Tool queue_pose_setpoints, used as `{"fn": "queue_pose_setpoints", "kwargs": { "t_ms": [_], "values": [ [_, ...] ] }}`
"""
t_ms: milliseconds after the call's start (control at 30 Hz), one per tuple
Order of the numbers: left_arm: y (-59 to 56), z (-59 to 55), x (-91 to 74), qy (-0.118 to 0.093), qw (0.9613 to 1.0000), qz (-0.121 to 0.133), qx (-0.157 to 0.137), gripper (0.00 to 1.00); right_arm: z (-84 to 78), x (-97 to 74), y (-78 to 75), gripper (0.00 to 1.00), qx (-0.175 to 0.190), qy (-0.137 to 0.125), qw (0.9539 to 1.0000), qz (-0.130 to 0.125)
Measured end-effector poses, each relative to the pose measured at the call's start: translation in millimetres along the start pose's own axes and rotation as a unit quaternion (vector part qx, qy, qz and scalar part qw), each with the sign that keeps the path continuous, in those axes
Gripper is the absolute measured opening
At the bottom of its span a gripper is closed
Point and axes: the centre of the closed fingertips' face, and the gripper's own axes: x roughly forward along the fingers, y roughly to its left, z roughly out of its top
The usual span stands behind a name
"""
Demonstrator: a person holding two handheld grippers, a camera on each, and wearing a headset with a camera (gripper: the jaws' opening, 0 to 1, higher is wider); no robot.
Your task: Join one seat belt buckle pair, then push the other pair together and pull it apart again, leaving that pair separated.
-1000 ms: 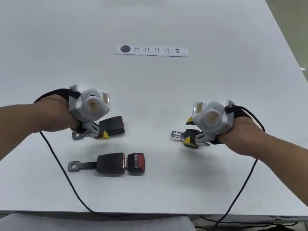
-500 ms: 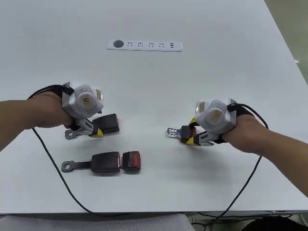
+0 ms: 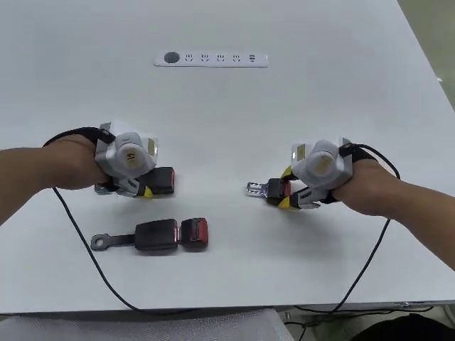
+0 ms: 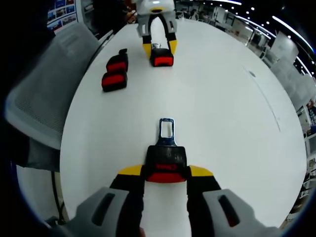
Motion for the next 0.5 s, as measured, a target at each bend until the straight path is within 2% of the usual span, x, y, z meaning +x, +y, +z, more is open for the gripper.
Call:
{"fn": "queue_pose_setpoints", "kwargs": {
  "t_ms": [200,500],
  "values": [
    [-0.1,-1.1,0.0,-0.015,0.9997,0.000,-0.019,0.33,0.5,1.5,-1.0,0.33,-0.007,0.003,1.0000,-0.002],
    [-0.7,-2.1,1.9,-0.005,0.9999,-0.003,-0.014,0.33,1.6,3.7,-3.9,0.33,-0.022,0.004,0.9997,0.002]
  ]
}}
